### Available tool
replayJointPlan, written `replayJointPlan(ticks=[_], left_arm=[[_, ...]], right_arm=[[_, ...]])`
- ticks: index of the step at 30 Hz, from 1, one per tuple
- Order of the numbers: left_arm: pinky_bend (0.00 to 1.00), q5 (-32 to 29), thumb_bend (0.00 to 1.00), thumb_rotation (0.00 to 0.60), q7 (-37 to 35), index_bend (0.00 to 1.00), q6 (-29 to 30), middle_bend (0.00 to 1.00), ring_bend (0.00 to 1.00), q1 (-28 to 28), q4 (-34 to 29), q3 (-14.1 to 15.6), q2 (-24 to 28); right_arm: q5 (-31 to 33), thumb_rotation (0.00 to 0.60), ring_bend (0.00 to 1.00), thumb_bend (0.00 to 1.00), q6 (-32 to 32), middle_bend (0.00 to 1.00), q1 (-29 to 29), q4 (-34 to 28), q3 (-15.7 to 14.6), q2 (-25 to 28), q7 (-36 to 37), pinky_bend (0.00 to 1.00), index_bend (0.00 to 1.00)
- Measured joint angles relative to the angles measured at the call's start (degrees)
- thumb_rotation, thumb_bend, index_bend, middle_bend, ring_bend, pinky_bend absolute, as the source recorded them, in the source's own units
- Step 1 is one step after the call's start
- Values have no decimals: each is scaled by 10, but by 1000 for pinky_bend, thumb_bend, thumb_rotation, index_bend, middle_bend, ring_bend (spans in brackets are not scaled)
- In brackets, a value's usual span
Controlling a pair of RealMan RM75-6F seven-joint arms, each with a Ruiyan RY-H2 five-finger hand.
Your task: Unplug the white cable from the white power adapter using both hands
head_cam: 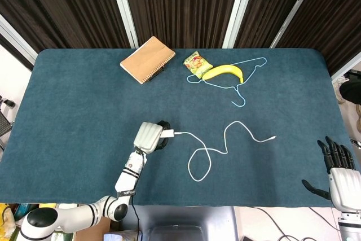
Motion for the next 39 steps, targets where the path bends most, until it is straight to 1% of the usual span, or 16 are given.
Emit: replayJointPlan(ticks=[2, 3, 6, 7, 9, 12, 16, 19, 22, 24, 31, 37, 39], left_arm=[[1000, 4, 605, 600, -5, 708, 5, 777, 1000, 6, -24, 1, 12], [1000, 6, 613, 600, -6, 708, 8, 779, 1000, 9, -40, 2, 19], [1000, 8, 633, 600, -2, 710, 16, 784, 1000, 21, -107, 7, 47], [1000, 8, 637, 600, 3, 710, 19, 786, 1000, 26, -137, 9, 60], [1000, 8, 642, 600, 13, 710, 26, 788, 1000, 35, -183, 13, 80], [1000, 7, 644, 600, 34, 711, 39, 788, 1000, 50, -253, 19, 111], [1000, 7, 645, 600, 73, 711, 62, 789, 1000, 69, -325, 27, 151], [1000, 4, 643, 600, 92, 711, 76, 789, 1000, 79, -355, 29, 173], [1000, -1, 643, 600, 97, 711, 83, 789, 1000, 85, -370, 28, 184], [1000, -4, 643, 600, 98, 710, 85, 789, 1000, 88, -376, 27, 190], [1000, -10, 646, 600, 98, 710, 88, 789, 1000, 93, -390, 22, 206], [1000, -10, 646, 600, 98, 711, 90, 790, 1000, 93, -396, 21, 212], [1000, -10, 645, 600, 98, 711, 89, 790, 1000, 93, -396, 20, 213]], right_arm=[[-19, 600, 0, 242, 3, 0, 5, 6, 1, -8, 14, 0, 30], [-30, 600, 0, 243, 4, 0, 9, 9, 2, -13, 23, 0, 75], [-68, 600, 0, 243, 4, 31, 32, 9, 11, -30, 51, 0, 288], [-74, 600, 0, 243, 2, 49, 43, 6, 19, -37, 57, 0, 335], [-73, 600, 0, 242, -3, 104, 55, 0, 33, -47, 51, 0, 436], [-55, 600, 0, 243, -25, 144, 87, -18, 62, -72, 21, 0, 514], [-10, 600, 0, 254, -84, 150, 149, -41, 100, -112, -24, 0, 545], [23, 600, 0, 290, -125, 151, 190, -42, 120, -149, -57, 0, 565], [58, 600, 0, 316, -157, 152, 228, -29, 138, -191, -87, 0, 584], [71, 600, 0, 329, -169, 154, 247, -21, 146, -211, -98, 0, 592], [110, 600, 0, 367, -205, 155, 322, 21, 169, -312, -136, 0, 607], [129, 600, 0, 373, -209, 155, 356, 49, 177, -372, -157, 0, 616], [135, 600, 0, 373, -210, 155, 362, 54, 179, -379, -162, 0, 618]])
